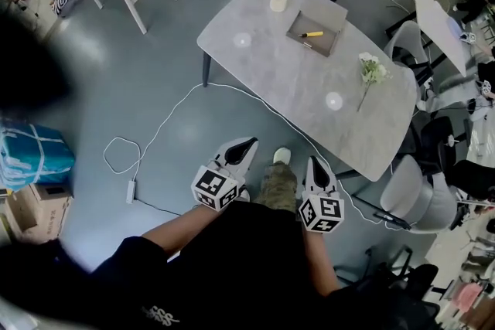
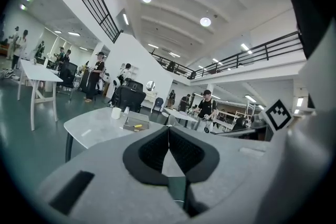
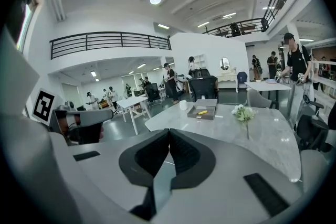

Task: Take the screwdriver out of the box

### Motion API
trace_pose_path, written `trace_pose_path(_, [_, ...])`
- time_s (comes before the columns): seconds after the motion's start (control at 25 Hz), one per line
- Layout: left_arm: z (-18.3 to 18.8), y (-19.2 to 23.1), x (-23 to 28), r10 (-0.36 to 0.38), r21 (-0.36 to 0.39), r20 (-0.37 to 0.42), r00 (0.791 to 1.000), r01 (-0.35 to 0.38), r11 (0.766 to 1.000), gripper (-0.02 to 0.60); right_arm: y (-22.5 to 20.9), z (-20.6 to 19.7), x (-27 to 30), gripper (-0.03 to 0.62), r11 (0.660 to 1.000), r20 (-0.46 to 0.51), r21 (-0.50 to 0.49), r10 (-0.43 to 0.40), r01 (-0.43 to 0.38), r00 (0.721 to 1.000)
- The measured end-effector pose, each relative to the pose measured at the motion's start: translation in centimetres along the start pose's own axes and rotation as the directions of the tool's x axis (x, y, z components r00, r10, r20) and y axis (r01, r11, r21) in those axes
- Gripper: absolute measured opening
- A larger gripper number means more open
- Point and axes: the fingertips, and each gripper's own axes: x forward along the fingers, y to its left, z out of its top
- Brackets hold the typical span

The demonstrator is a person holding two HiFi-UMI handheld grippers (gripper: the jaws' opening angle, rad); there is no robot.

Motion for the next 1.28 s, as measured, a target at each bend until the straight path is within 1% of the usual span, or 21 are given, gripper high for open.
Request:
trace_pose_path(0.16, [0.0, 2.6, 2.8, 0.046, 0.009, -0.011, 0.999, -0.046, 0.999, 0.017, -1.9, 1.5, 3.8, 0.012, 0.999, 0.014, -0.013, 0.036, -0.036, 0.999])
trace_pose_path(0.32, [1.0, 5.1, 6.7, 0.106, 0.001, -0.023, 0.994, -0.106, 0.994, 0.017, -3.9, 4.6, 8.1, 0.012, 0.996, 0.033, -0.021, 0.084, -0.083, 0.996])
trace_pose_path(0.48, [3.2, 6.7, 12.8, 0.142, 0.017, -0.018, 0.99, -0.142, 0.99, 0.017, -7.2, 9.1, 12.7, 0.012, 0.993, 0.056, -0.031, 0.112, -0.11, 0.992])
trace_pose_path(0.6, [4.0, 7.7, 17.4, 0.159, 0.021, -0.032, 0.987, -0.158, 0.987, 0.017, -9.7, 11.8, 15.2, 0.012, 0.992, 0.068, -0.032, 0.127, -0.125, 0.99])
trace_pose_path(0.72, [4.2, 8.8, 22.5, 0.153, 0.047, -0.061, 0.986, -0.15, 0.988, 0.017, -12.7, 13.6, 17.9, 0.012, 0.991, 0.068, -0.02, 0.13, -0.129, 0.989])
trace_pose_path(0.84, [3.8, 9.7, 27.8, 0.109, 0.072, -0.12, 0.987, -0.101, 0.992, 0.017, -15.2, 14.8, 20.2, 0.012, 0.991, 0.05, -0.015, 0.136, -0.136, 0.989])
trace_pose_path(0.96, [3.1, 10.7, 32.7, 0.081, 0.089, -0.177, 0.981, -0.066, 0.994, 0.017, -17.4, 15.4, 22.2, 0.012, 0.99, 0.032, -0.003, 0.144, -0.144, 0.989])
trace_pose_path(1.12, [2.0, 12.8, 38.7, 0.086, 0.129, -0.229, 0.97, -0.057, 0.99, 0.018, -20.1, 15.4, 24.9, 0.012, 0.987, 0.005, 0.025, 0.157, -0.157, 0.988])
trace_pose_path(1.28, [0.6, 15.6, 43.4, 0.109, 0.186, -0.283, 0.953, -0.057, 0.981, 0.018, -21.6, 15.3, 26.9, 0.012, 0.984, -0.012, 0.041, 0.171, -0.171, 0.985])
